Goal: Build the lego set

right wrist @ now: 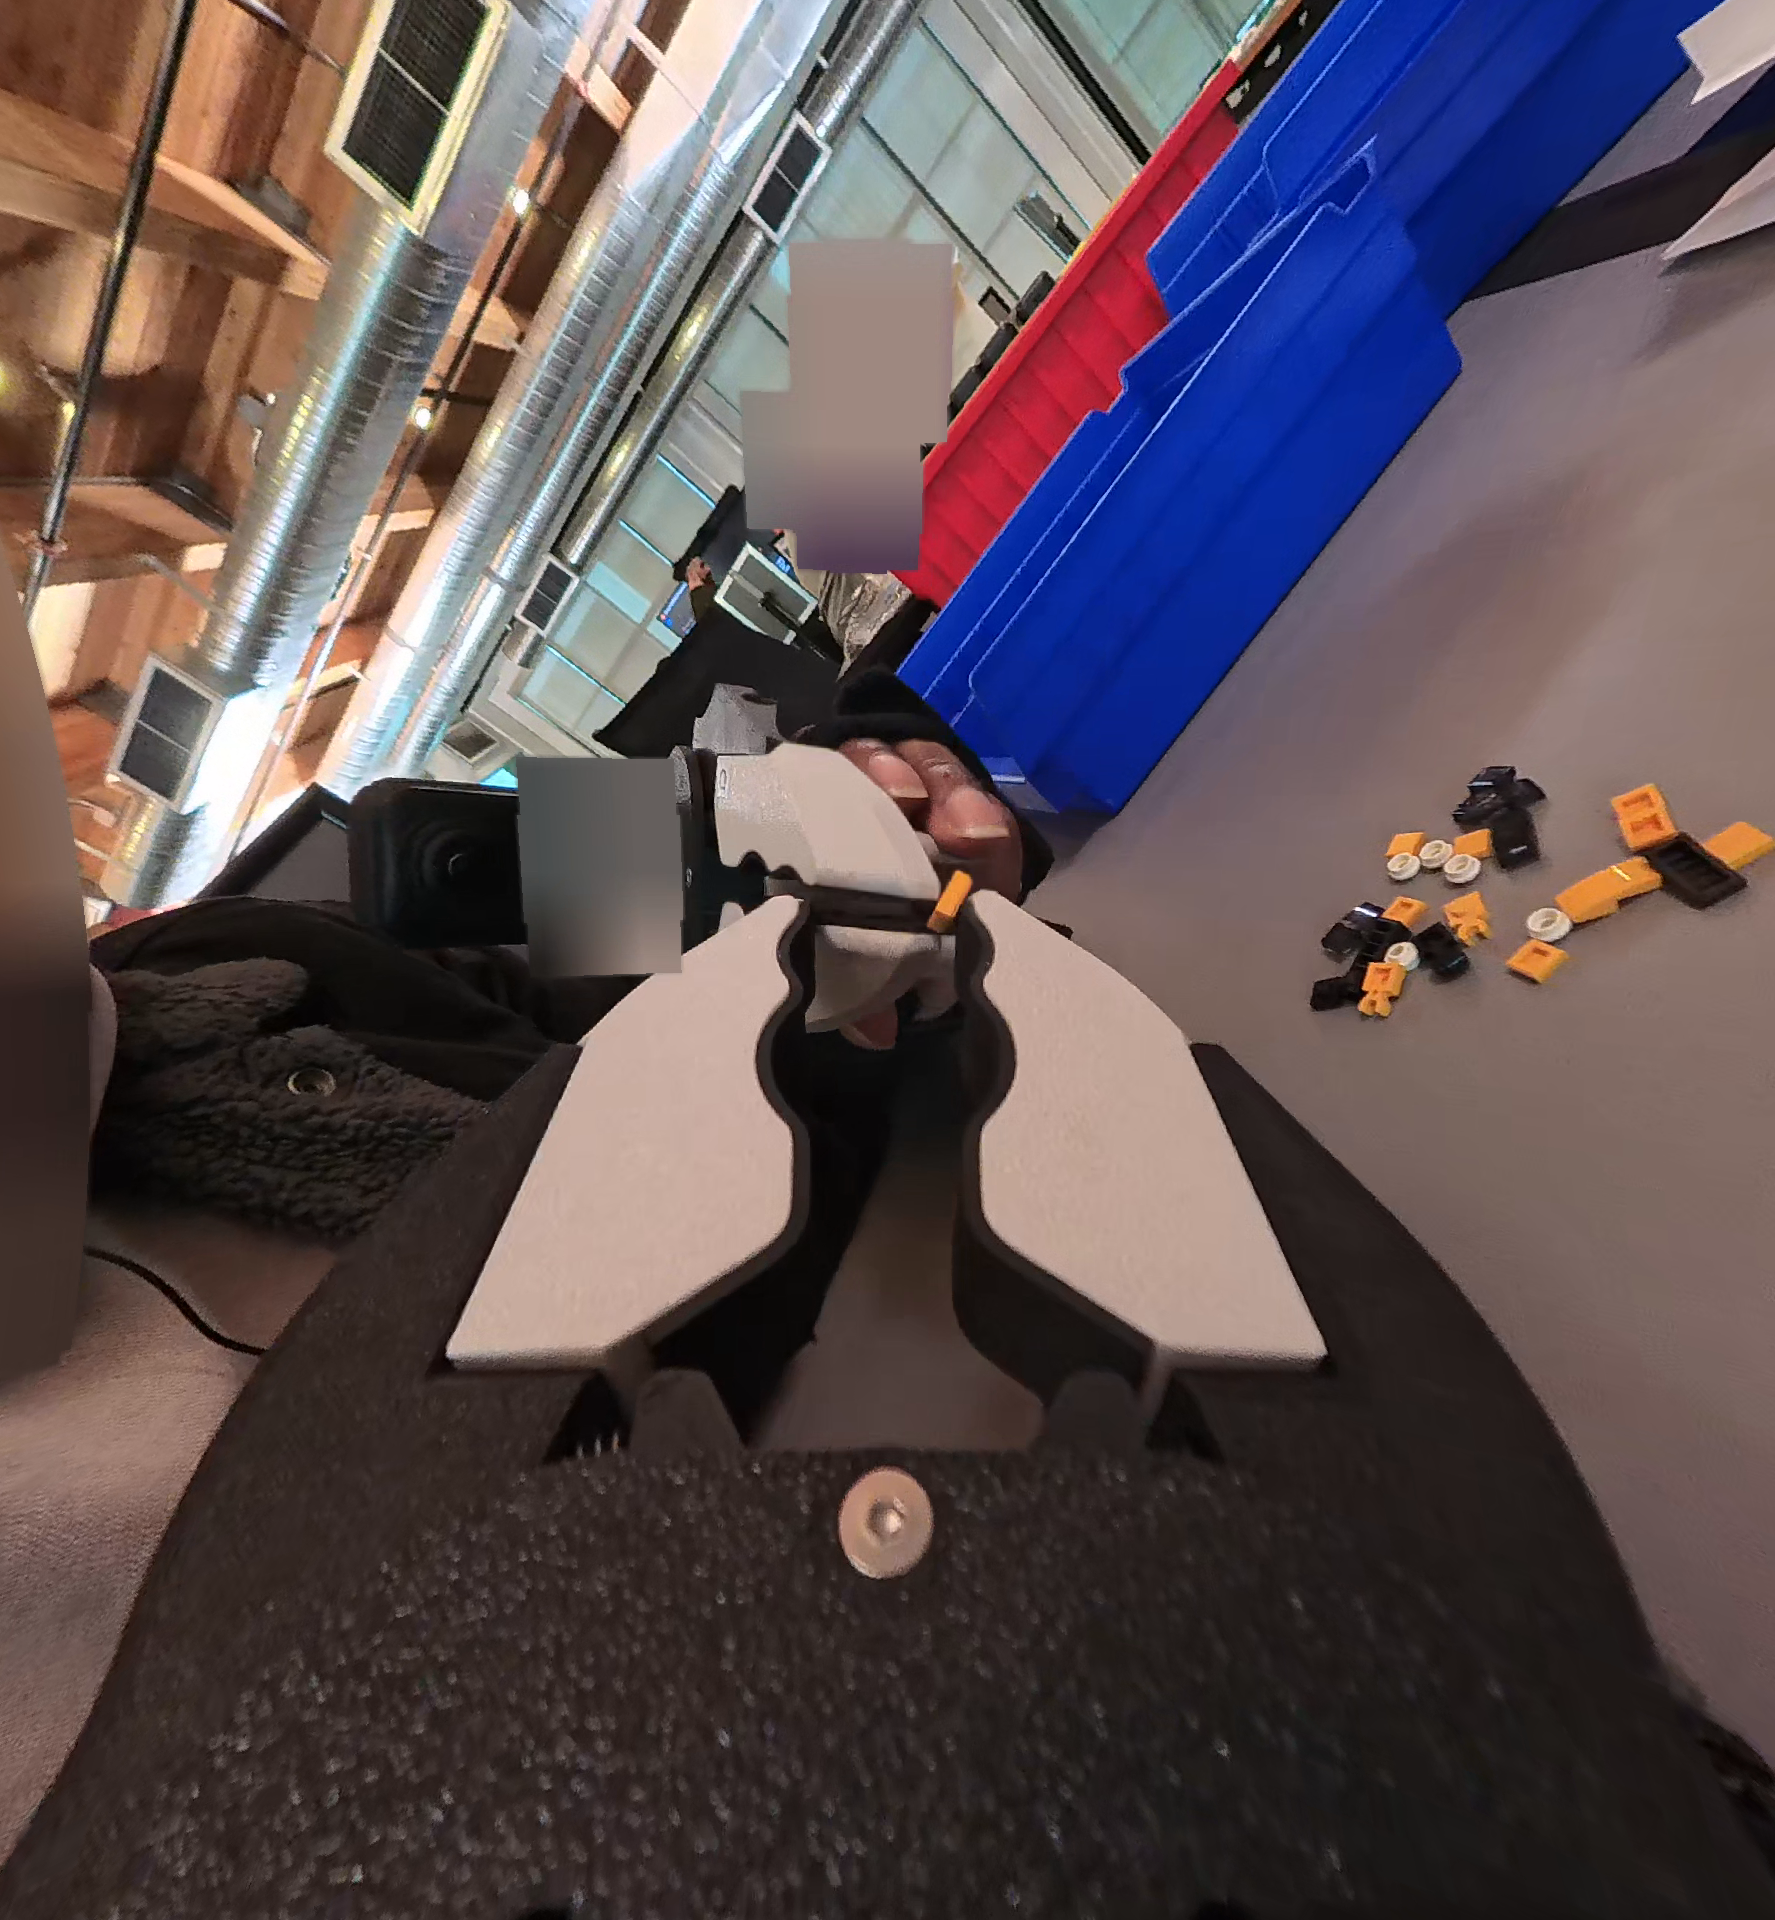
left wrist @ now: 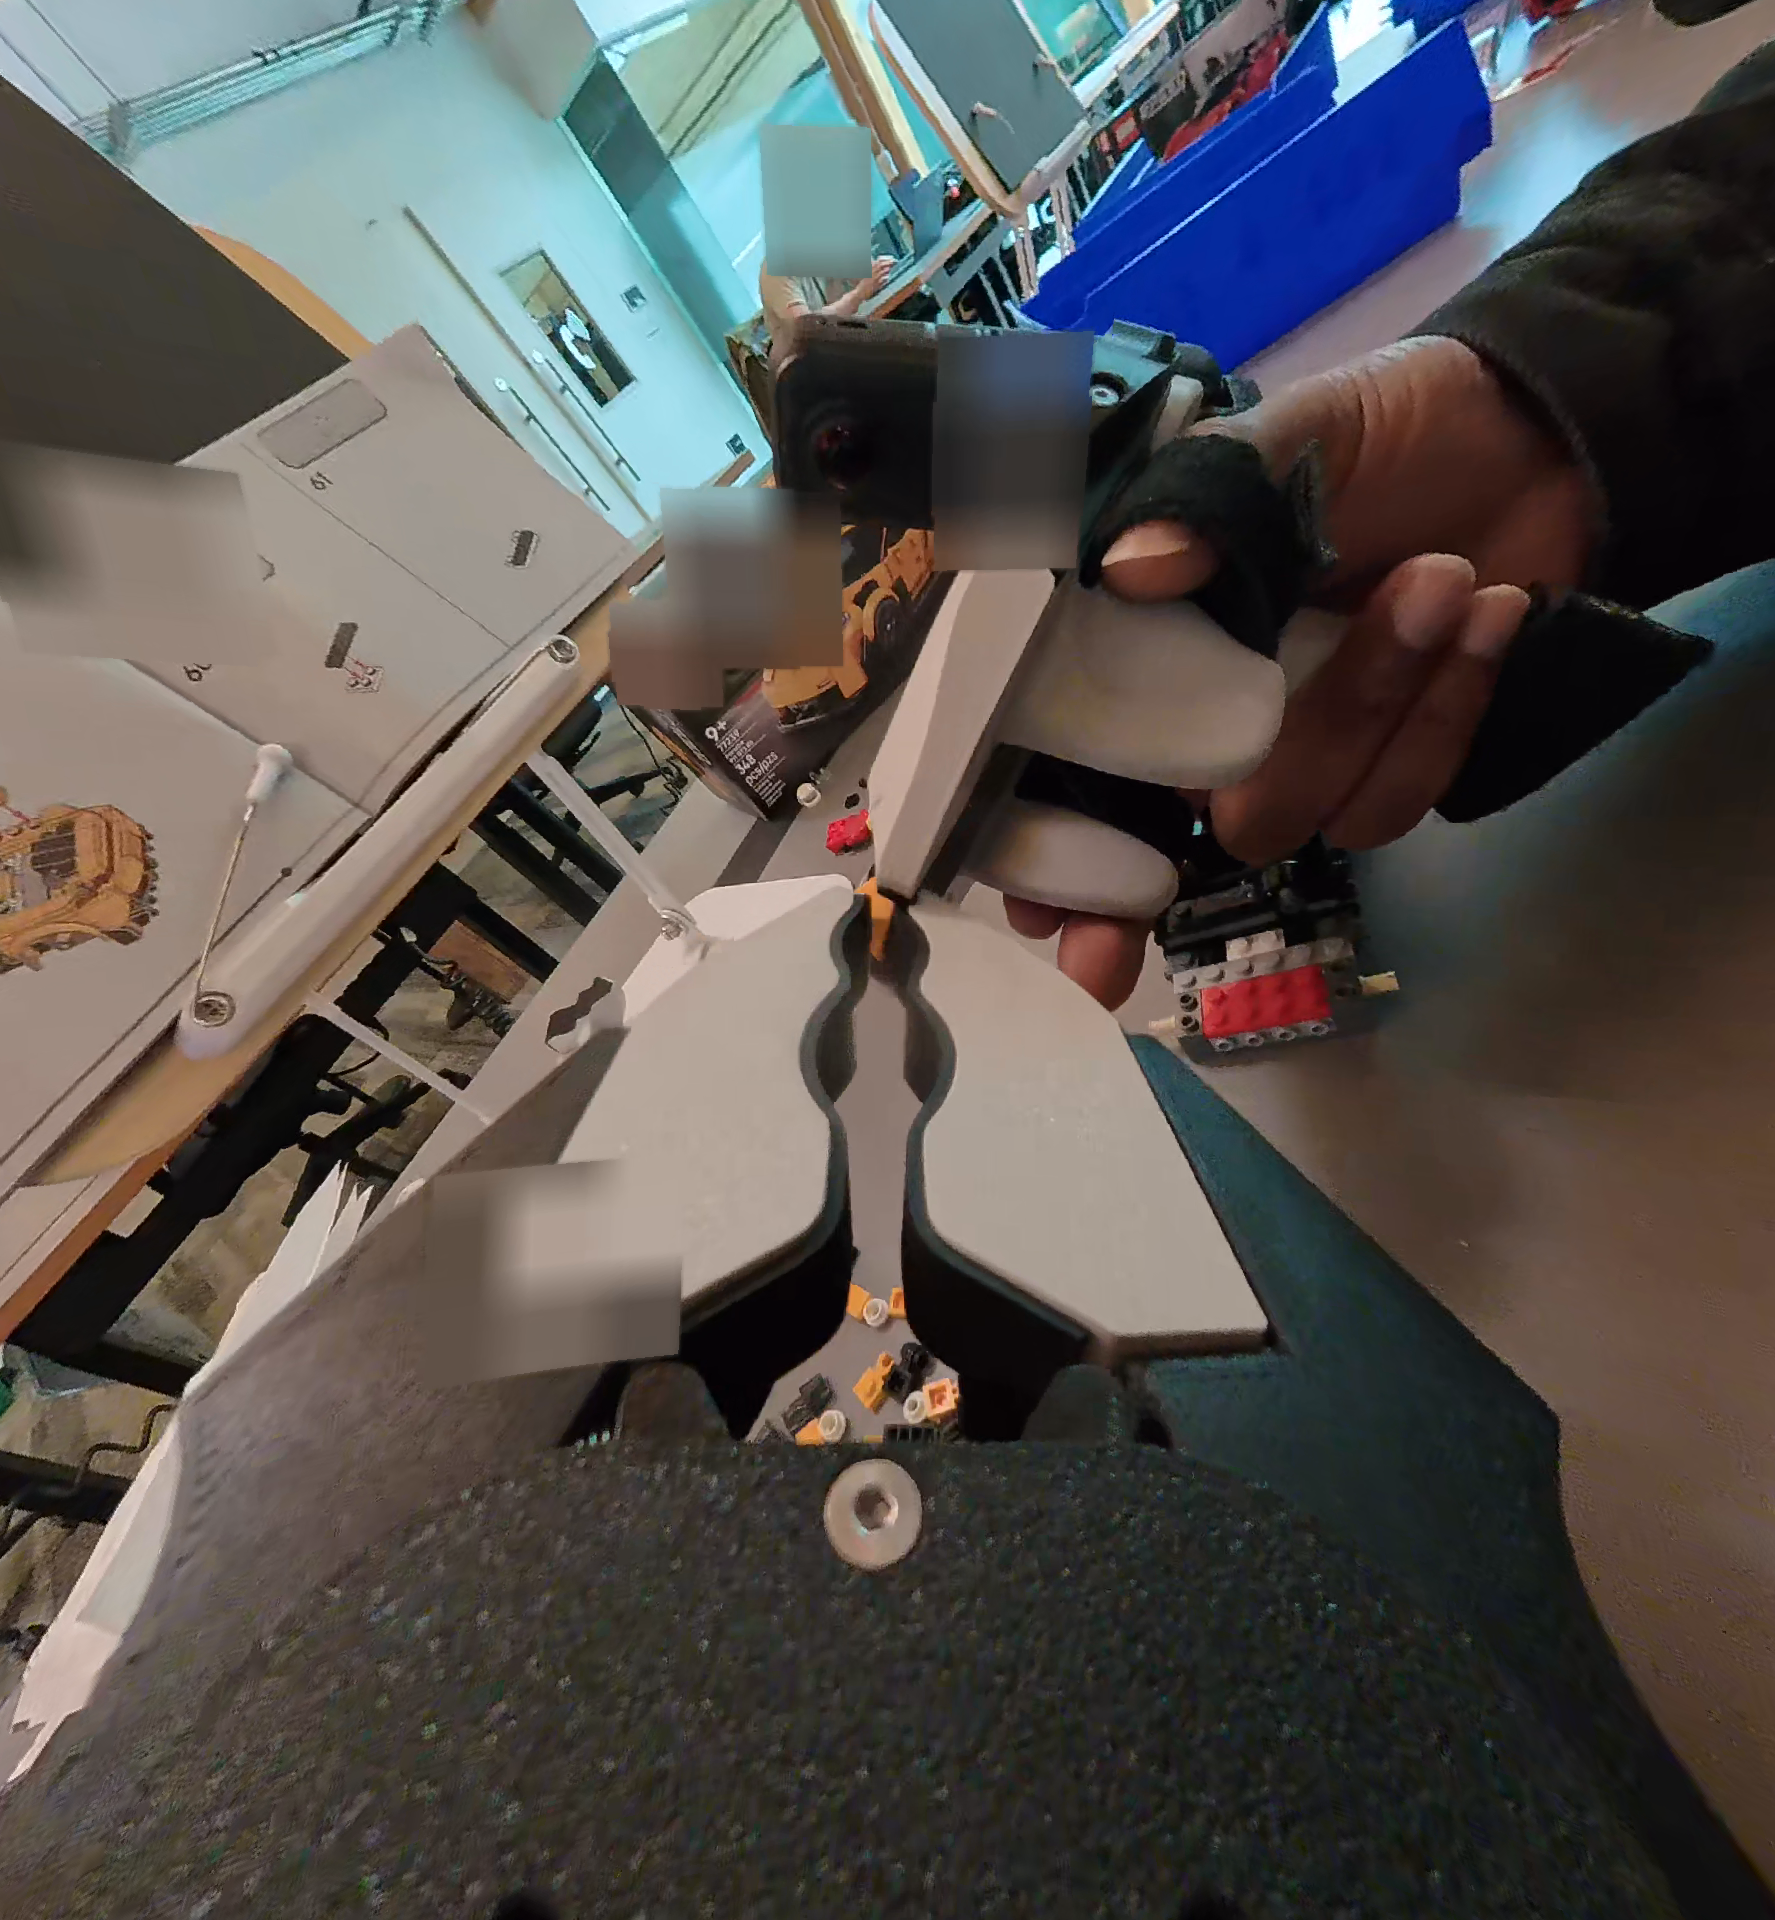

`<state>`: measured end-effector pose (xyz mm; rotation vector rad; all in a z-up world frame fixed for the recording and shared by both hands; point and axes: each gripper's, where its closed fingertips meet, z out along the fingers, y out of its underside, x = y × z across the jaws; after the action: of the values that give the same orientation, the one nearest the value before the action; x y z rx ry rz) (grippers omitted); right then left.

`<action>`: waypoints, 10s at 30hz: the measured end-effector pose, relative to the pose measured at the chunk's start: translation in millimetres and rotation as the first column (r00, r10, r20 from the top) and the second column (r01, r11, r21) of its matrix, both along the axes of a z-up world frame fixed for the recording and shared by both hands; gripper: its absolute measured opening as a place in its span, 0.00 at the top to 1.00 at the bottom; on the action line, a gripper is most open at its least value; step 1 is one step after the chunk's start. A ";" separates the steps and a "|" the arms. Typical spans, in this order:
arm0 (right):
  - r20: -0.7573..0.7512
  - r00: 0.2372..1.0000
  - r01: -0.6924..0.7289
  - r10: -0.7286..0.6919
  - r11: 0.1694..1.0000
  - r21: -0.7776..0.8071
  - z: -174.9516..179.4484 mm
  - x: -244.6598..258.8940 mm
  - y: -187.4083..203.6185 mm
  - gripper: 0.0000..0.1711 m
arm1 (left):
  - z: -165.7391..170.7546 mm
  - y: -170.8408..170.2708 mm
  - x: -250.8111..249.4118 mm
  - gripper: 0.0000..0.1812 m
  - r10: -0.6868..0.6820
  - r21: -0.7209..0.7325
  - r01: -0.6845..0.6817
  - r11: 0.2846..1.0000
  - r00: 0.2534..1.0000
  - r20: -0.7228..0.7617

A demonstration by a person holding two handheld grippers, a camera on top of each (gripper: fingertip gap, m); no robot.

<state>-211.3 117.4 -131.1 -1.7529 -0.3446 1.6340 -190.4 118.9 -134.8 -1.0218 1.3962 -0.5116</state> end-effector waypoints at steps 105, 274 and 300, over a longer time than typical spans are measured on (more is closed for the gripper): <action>0.509 0.860 -0.133 -0.022 0.955 0.266 -49.6 20.4 -1.7 0.96 | -92.6 0.1 -33.4 0.99 -0.295 -0.994 -0.085 0.065 0.950 -0.100; 0.555 0.832 -0.167 -0.022 0.943 0.287 -41.4 29.4 -7.1 0.96 | -127.8 -1.8 -40.0 1.00 -0.428 -0.500 0.000 0.866 0.518 -0.741; 0.543 0.836 -0.116 -0.086 0.938 0.327 -26.6 46.5 1.2 0.96 | -129.2 -6.7 -29.5 1.00 -0.434 -0.525 0.024 0.851 0.594 -0.677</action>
<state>-164.7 118.6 -157.7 -1.9051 -0.8650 0.9578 -219.9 112.1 -264.1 -1.5768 2.3024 -0.6585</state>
